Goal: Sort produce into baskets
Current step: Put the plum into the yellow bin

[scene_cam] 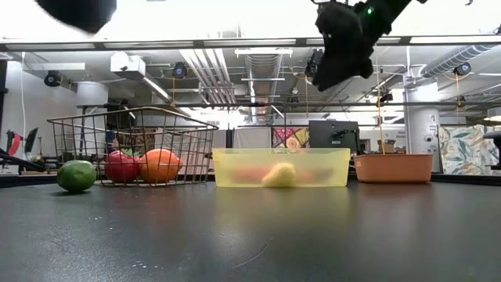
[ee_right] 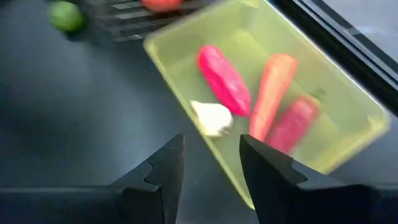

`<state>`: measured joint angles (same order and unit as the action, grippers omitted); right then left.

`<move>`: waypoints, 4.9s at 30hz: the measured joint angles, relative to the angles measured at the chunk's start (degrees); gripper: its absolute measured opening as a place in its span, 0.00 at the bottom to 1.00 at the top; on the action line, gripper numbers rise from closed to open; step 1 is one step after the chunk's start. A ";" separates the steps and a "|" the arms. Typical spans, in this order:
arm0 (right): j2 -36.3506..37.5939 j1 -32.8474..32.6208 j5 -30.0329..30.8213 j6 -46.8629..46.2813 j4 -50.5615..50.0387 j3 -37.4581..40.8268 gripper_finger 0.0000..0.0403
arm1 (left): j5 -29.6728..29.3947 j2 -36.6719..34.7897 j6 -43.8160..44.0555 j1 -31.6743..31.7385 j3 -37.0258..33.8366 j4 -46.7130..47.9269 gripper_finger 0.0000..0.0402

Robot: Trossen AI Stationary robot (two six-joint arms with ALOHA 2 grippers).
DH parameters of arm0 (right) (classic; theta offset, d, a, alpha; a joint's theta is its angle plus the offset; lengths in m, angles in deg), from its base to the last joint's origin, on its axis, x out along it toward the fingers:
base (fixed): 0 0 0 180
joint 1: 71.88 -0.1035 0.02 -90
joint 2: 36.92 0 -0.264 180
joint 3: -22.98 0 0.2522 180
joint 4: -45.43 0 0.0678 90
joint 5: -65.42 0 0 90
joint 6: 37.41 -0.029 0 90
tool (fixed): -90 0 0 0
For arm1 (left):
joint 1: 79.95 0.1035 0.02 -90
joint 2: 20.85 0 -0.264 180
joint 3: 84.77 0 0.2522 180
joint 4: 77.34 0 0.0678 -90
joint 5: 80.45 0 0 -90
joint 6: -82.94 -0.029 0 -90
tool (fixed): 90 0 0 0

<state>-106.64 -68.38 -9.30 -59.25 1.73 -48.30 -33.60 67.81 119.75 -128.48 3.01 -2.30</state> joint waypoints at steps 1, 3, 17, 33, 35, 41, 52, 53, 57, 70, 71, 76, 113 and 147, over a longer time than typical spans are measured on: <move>0.00 -0.98 0.01 0.25 1.16 0.00 0.36 | -1.95 -1.16 -1.71 0.03 0.00 -0.58 0.69; 0.00 -2.97 0.01 0.89 3.56 0.00 0.37 | -5.13 -3.45 -6.04 0.34 -0.02 -2.30 0.69; -4.80 -12.50 -0.49 -4.84 22.72 0.22 0.42 | -6.67 -11.77 -32.12 9.44 -7.56 -19.97 0.69; -19.39 -13.37 -12.51 -8.74 50.13 -0.63 0.77 | -5.29 -12.16 -35.92 16.04 -18.50 -36.57 0.69; -20.53 -13.37 -12.49 -8.34 50.59 -1.82 0.79 | -5.32 -12.15 -35.96 16.18 -18.53 -37.83 0.69; -23.70 -13.35 -12.74 -6.83 50.55 -6.00 0.86 | -5.32 -12.09 -36.36 16.86 -18.56 -40.11 0.69; -25.24 -13.24 -12.57 -5.13 49.31 -9.27 0.88 | -5.71 -12.05 -36.95 16.87 -19.32 -43.24 0.69; -25.24 -13.24 -12.25 -5.13 49.34 -9.29 0.88 | -5.71 -12.04 -36.97 16.87 -19.32 -43.74 0.69; -25.44 -12.64 -12.25 -4.74 50.66 -9.53 0.88 | -4.91 -11.99 -37.04 16.87 -19.34 -46.41 0.69; -25.44 -12.10 -12.97 -3.94 50.36 -9.77 0.80 | -4.15 -11.97 -39.55 16.96 -19.34 -49.50 0.70; -25.44 -12.10 -13.01 -3.97 50.36 -9.77 0.78 | -4.21 -11.97 -39.55 16.98 -19.34 -49.49 0.70; -25.44 -12.10 -13.24 -4.06 50.41 -9.77 0.64 | -4.33 -11.97 -39.53 16.98 -19.41 -49.46 0.74; -20.47 10.11 -13.61 -10.32 20.44 -9.70 0.61 | -7.26 -12.17 -2.59 16.85 -19.41 -23.66 0.77; -37.24 17.54 -9.29 8.43 6.19 -24.57 0.61 | -7.33 -12.19 -0.21 16.87 -19.41 -20.27 0.77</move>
<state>-143.88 -50.84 -18.59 -50.82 7.92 -72.87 -40.94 55.61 119.55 -111.61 -16.40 -22.58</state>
